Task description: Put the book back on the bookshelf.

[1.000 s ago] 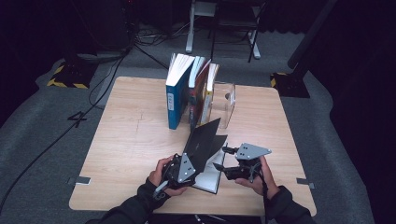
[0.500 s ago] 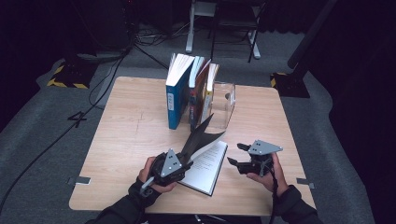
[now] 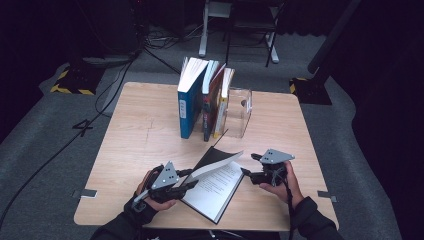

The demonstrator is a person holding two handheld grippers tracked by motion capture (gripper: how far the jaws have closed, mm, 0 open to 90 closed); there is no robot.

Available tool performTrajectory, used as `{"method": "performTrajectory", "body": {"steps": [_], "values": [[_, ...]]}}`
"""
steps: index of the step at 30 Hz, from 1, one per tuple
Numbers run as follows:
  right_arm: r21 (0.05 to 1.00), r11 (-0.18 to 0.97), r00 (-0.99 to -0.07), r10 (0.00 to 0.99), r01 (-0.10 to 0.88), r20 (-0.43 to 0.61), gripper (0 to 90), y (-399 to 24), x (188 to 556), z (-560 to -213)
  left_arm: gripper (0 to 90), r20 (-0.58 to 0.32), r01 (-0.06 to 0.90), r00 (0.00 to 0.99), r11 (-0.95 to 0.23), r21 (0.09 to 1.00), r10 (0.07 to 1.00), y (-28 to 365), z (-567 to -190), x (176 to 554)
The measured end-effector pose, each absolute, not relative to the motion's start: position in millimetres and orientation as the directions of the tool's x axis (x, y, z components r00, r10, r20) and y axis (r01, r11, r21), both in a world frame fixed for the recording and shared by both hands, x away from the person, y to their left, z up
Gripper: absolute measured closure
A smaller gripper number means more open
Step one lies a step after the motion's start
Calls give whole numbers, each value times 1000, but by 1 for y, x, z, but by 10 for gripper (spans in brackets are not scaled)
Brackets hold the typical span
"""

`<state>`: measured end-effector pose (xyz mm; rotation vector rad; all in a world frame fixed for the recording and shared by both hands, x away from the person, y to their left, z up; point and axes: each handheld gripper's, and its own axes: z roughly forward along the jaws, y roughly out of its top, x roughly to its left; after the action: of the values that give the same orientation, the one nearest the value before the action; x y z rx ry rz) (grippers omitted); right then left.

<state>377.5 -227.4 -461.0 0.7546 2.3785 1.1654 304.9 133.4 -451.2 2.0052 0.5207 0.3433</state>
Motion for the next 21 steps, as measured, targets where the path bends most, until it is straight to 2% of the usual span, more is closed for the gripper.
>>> {"method": "performTrajectory", "body": {"steps": [7,10,14,21], "values": [[816,514,-789,601,265,-123,338,-212,389,-458,565,-5,233,872,-404,885,490,143,-453,308],[819,511,-793,598,262,-120,335,-210,393,-457,475,12,230,868,-422,877,496,142,-455,309],[830,502,-793,596,245,-127,350,-206,398,-453,494,21,246,840,-415,876,542,146,-456,313],[853,475,-788,601,214,-136,357,-196,408,-443,451,42,235,843,-436,869,537,139,-458,323]]}}
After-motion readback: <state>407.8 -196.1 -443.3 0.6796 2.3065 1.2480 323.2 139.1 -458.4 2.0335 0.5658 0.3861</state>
